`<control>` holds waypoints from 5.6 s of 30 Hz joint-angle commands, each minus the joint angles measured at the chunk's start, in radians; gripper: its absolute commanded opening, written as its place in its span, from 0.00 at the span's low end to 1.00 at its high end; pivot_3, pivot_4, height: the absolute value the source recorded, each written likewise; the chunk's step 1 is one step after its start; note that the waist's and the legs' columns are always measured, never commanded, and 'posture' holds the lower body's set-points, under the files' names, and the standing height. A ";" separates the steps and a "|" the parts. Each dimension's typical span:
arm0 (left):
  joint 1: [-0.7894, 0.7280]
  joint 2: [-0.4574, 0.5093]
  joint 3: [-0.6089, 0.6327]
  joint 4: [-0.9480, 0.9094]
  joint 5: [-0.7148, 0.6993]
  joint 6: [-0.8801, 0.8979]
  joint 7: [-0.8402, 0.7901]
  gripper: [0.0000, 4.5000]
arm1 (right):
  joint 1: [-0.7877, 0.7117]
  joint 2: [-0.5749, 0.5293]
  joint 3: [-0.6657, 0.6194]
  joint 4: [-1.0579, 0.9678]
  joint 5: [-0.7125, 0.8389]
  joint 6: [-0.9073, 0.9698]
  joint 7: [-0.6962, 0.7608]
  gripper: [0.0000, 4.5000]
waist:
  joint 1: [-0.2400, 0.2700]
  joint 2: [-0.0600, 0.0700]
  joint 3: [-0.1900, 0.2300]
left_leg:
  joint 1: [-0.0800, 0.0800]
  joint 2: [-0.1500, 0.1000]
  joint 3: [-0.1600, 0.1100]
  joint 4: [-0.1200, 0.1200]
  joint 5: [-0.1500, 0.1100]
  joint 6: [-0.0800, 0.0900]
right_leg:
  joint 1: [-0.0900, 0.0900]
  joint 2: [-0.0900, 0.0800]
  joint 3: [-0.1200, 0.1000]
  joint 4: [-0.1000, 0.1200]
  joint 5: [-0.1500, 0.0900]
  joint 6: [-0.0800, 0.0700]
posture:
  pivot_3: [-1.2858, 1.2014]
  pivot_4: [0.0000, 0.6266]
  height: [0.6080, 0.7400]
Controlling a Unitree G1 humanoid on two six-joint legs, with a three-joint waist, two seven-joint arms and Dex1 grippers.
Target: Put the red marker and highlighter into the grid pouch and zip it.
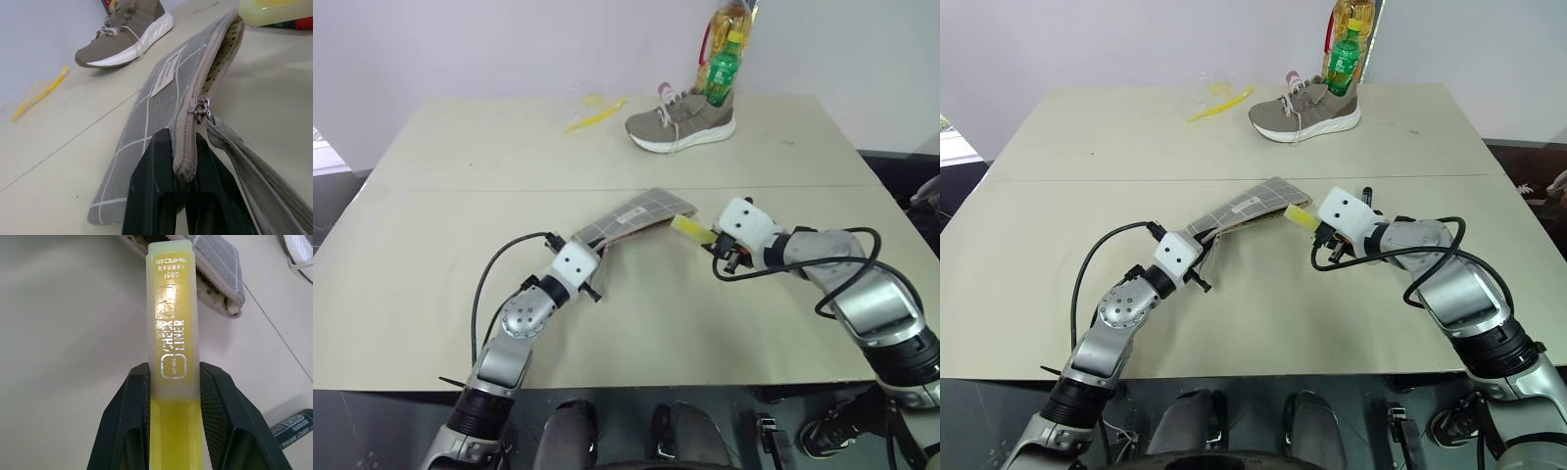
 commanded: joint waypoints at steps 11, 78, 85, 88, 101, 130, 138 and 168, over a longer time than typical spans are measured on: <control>0.014 0.011 -0.004 -0.068 -0.019 -0.018 -0.041 0.00 | -0.037 0.033 -0.003 0.007 -0.043 0.005 0.005 0.18 | 0.000 0.000 0.000 | 0.000 0.000 0.000 0.000 0.000 0.000 | 0.000 0.000 0.000 0.000 0.000 0.000 | 0.52 0.24 0.71; -0.010 0.033 0.034 -0.053 0.021 0.092 0.040 0.00 | -0.269 0.423 -0.471 0.610 -0.013 0.261 -0.412 0.12 | -0.014 0.003 -0.001 | 0.000 0.000 0.001 0.012 0.000 0.001 | 0.000 0.000 0.001 0.013 0.001 0.000 | 0.52 0.24 0.71; -0.004 0.023 0.052 -0.062 -0.004 0.104 0.039 0.00 | -0.134 0.132 -0.073 0.335 -0.197 -0.282 -0.097 0.08 | -0.024 0.004 0.000 | -0.001 0.000 0.000 0.011 0.000 0.001 | -0.001 -0.001 0.001 0.012 -0.001 0.002 | 0.52 0.24 0.71; -0.006 0.011 0.065 -0.064 -0.023 0.103 0.041 0.00 | -0.052 0.035 -0.036 0.229 -0.177 -0.457 0.043 0.08 | -0.024 0.003 0.000 | 0.000 0.000 0.001 0.010 -0.001 0.001 | -0.001 -0.001 0.001 0.012 -0.001 0.003 | 0.52 0.24 0.71; -0.014 0.003 0.053 -0.064 -0.038 0.085 0.014 0.00 | -0.034 0.050 -0.024 0.222 -0.208 -0.489 0.109 0.08 | -0.020 0.002 0.000 | 0.000 0.001 0.000 0.012 -0.001 0.001 | 0.000 -0.001 0.001 0.012 -0.001 0.002 | 0.52 0.24 0.71; 0.040 -0.008 0.023 -0.161 -0.129 0.089 -0.093 0.00 | -0.206 0.122 0.112 0.226 -0.501 -0.784 0.150 0.86 | -0.022 0.002 0.000 | 0.000 0.001 0.000 0.012 -0.001 0.001 | 0.000 -0.001 0.001 0.012 -0.001 0.002 | 0.52 0.24 0.71; -0.007 -0.107 0.116 -0.199 -0.338 0.292 -0.060 0.00 | -0.229 0.222 -0.166 0.021 0.052 -0.295 0.320 0.97 | -0.019 0.002 0.001 | 0.000 0.001 -0.002 0.013 -0.001 0.002 | 0.002 -0.001 0.000 0.012 -0.001 0.002 | 0.52 0.24 0.71; -0.037 -0.081 0.151 -0.244 -0.432 0.371 -0.007 0.00 | -0.272 0.376 -0.084 0.155 0.052 0.017 -0.064 0.01 | -0.003 0.002 0.001 | -0.001 -0.001 -0.002 0.014 -0.002 0.003 | 0.002 -0.001 0.000 0.011 -0.001 0.002 | 0.52 0.24 0.71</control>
